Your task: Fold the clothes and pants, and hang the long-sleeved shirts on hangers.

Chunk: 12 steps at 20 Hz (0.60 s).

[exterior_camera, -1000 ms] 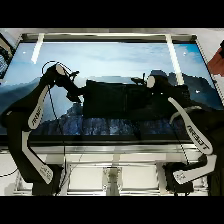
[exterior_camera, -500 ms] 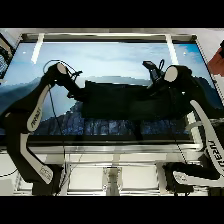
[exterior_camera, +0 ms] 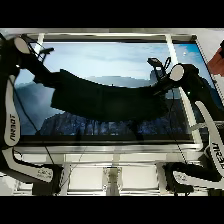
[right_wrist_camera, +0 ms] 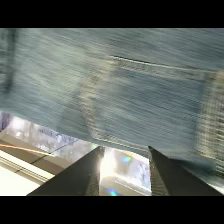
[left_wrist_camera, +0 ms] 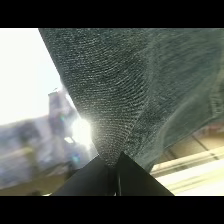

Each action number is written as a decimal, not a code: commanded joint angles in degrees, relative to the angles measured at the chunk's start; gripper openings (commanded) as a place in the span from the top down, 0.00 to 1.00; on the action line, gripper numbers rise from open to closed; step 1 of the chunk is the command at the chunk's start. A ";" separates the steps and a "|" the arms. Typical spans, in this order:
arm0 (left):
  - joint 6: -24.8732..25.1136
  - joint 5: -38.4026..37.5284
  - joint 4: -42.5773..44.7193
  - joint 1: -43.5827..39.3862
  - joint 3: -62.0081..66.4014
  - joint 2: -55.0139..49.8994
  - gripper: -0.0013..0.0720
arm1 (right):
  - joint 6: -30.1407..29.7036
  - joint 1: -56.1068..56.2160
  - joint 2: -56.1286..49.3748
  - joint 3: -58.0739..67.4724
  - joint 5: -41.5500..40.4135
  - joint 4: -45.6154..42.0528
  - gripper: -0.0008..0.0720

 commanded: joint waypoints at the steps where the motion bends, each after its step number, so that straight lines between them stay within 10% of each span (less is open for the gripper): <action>1: 0.39 -5.11 1.14 -1.73 9.07 1.27 0.95 | 0.02 -0.04 0.09 0.04 0.04 -1.55 0.52; 12: -4.26 -1.31 12.04 -27.15 11.30 -0.79 0.95 | 0.13 -3.30 0.09 0.04 0.00 -6.43 0.52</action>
